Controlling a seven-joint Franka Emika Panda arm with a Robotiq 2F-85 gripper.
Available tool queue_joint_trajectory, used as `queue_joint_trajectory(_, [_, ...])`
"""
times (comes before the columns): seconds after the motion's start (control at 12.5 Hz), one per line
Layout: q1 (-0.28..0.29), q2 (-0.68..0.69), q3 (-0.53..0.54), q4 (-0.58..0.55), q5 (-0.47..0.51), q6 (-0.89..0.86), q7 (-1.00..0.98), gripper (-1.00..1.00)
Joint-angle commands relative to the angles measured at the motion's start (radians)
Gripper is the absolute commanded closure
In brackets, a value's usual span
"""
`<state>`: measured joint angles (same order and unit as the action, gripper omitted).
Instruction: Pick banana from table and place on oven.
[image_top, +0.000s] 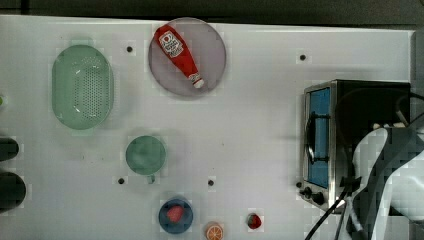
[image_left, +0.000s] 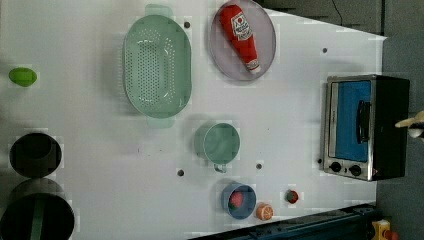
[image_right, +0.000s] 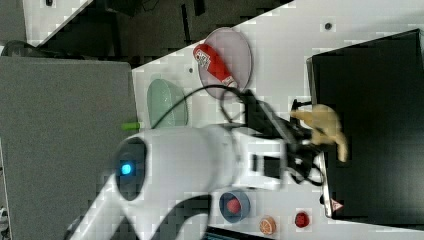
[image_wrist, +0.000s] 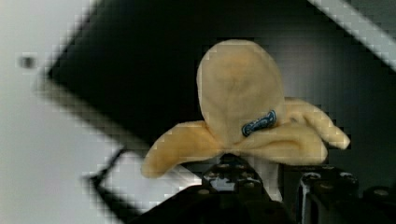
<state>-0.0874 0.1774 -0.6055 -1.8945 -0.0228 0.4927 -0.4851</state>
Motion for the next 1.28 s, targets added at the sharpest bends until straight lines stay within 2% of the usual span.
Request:
queue_joint_trajectory(0.08, [0.010, 0.018, -0.014, 0.056, 0.014, 0.017, -0.234, 0.57])
queue_joint_trajectory(0.16, [0.008, 0.032, -0.024, 0.063, 0.015, 0.018, -0.277, 0.56])
queue_joint_trajectory(0.24, [0.007, 0.038, -0.030, 0.065, 0.018, 0.016, -0.303, 0.47])
queue_joint_trajectory(0.72, [0.010, 0.043, -0.015, 0.063, 0.019, -0.002, -0.305, -0.87])
queue_joint_trajectory(0.8, [0.011, 0.042, -0.007, 0.064, 0.019, -0.025, -0.306, -1.00])
queue_joint_trajectory(1.04, [0.025, 0.023, 0.057, 0.089, 0.022, -0.096, -0.305, -1.00])
queue_joint_trajectory(1.28, [0.063, -0.036, 0.188, 0.116, 0.057, -0.116, -0.213, -1.00])
